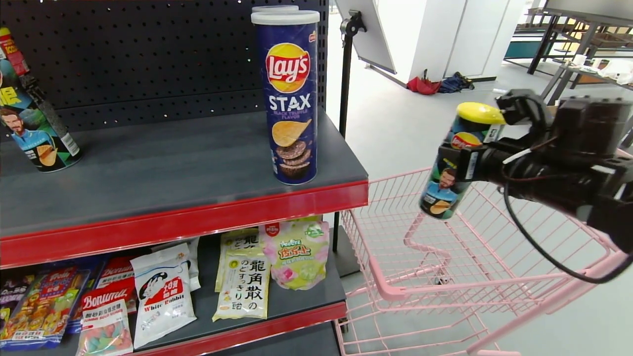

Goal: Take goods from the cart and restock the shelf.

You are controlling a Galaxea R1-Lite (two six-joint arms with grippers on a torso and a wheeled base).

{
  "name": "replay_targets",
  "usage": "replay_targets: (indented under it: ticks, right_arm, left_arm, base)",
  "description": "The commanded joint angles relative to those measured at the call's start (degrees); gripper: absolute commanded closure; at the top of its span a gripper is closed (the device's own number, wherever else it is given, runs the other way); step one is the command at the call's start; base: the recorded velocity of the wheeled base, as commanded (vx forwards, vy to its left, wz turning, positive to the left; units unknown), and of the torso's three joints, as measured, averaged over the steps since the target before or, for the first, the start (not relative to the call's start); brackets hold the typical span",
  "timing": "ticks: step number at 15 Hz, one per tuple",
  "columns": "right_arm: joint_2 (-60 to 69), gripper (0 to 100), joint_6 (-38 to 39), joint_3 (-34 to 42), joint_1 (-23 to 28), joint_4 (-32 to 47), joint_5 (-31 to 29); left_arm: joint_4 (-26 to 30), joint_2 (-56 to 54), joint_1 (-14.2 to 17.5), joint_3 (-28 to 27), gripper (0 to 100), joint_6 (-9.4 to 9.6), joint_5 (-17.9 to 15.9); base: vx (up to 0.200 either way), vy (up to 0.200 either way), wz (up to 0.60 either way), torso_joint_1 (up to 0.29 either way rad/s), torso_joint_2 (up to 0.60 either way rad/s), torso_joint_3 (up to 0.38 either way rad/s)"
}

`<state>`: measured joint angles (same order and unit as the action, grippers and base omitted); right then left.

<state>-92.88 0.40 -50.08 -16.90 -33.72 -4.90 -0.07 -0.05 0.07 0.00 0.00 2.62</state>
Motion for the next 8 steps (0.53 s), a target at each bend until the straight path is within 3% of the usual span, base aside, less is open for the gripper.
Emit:
replay_targets:
  ticks: [1, 5, 6, 8]
  right_arm:
    - [20.9, 100, -2.2, 3.1, 0.0, 13.2, -4.2]
    - [41.4, 100, -5.0, 5.8, 0.6, 34.5, -4.4]
    - [44.9, 100, -5.2, 6.0, 2.8, 39.9, -4.8]
    - [49.7, 100, -4.0, 8.3, 5.8, 42.8, -4.2]
  left_arm:
    - [0.0, 0.0, 0.0, 0.0, 0, 0.0, 0.0]
    - [0.0, 0.0, 0.0, 0.0, 0, 0.0, 0.0]
    - [0.0, 0.0, 0.0, 0.0, 0, 0.0, 0.0]
    - [0.0, 0.0, 0.0, 0.0, 0, 0.09, 0.0]
  base:
    - [0.0, 0.0, 0.0, 0.0, 0.0, 0.0]
    - [0.0, 0.0, 0.0, 0.0, 0.0, 0.0]
    - [0.0, 0.0, 0.0, 0.0, 0.0, 0.0]
    - [0.0, 0.0, 0.0, 0.0, 0.0, 0.0]
